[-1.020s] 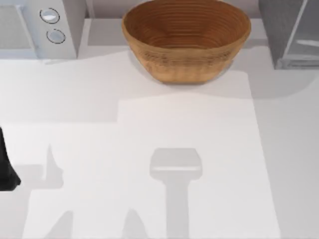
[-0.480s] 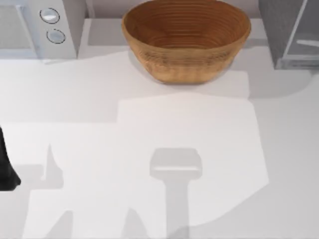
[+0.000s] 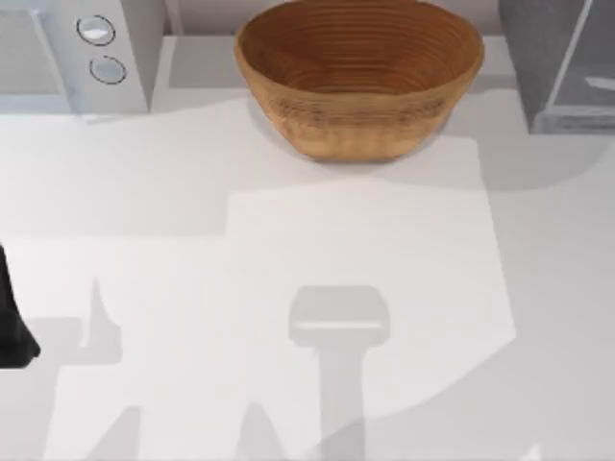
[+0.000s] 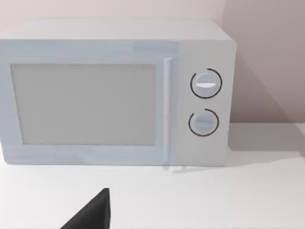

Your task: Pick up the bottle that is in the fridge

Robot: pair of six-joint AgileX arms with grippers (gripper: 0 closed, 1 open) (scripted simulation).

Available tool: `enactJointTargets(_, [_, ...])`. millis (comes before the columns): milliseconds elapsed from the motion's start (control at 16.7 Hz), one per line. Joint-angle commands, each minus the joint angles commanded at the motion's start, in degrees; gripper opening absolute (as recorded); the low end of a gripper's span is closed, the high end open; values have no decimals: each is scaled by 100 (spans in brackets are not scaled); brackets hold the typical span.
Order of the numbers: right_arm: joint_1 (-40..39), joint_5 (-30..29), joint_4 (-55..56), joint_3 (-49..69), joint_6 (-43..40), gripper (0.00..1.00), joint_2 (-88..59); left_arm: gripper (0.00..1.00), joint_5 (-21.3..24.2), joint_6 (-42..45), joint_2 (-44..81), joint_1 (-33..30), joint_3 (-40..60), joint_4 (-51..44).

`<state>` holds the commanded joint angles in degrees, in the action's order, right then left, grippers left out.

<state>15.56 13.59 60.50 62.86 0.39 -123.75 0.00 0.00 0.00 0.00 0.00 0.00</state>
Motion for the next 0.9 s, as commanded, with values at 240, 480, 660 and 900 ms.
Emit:
enactJointTargets(240, [-110, -118, -431, 1014, -4, 100, -502, 100, 0, 0, 0, 0, 0, 0])
enactJointTargets(480, [-152, -162, -592, 1271, -7, 100, -645, 100, 0, 0, 0, 0, 0, 0])
enactJointTargets(660, [-152, -162, -592, 1271, -7, 92, -645, 100, 0, 0, 0, 0, 0, 0])
enactJointTargets(900, [-152, -162, -592, 1271, -7, 62, -645, 100, 0, 0, 0, 0, 0, 0])
